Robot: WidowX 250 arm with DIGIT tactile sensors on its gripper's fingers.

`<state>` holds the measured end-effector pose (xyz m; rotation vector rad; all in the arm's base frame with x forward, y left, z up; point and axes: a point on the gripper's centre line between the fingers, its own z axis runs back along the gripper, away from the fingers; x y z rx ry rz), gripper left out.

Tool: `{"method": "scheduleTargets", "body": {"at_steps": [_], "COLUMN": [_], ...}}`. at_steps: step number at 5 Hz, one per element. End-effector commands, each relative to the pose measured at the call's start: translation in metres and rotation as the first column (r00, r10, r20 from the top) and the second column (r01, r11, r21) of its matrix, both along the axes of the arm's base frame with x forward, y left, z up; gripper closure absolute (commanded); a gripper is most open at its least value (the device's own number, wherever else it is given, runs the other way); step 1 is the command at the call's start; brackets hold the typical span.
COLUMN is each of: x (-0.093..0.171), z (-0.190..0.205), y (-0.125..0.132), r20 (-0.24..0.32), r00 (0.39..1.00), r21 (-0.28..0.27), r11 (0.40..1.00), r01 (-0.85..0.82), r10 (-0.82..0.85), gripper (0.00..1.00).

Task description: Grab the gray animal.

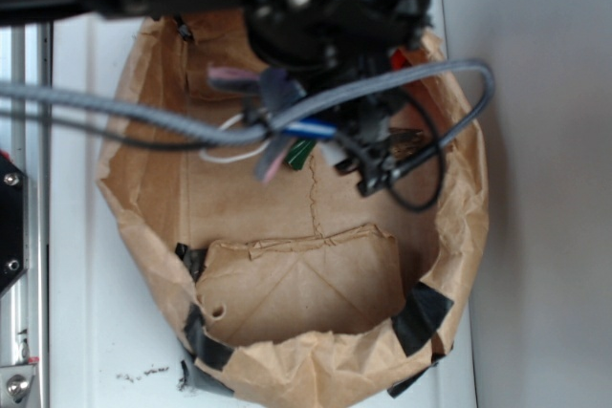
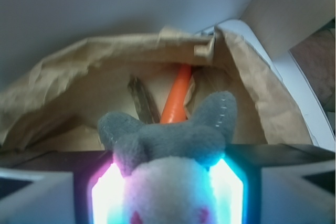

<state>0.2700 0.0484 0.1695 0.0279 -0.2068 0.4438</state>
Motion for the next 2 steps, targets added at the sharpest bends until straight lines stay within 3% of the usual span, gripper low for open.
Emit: {"method": "scheduleTargets", "body": {"at_steps": [1, 2], "x": [-0.0293, -0.0302], "z": [0.0098, 0.0135], "y": [-0.0133, -0.0106], "r20": [0.096, 0.134], "r00": [0.993, 0.99], "r21": [0.034, 0.021], "r11": [0.997, 0.998], "r01": [0.068, 0.052], "r10": [-0.071, -0.054], "gripper": [1.0, 1.0]}}
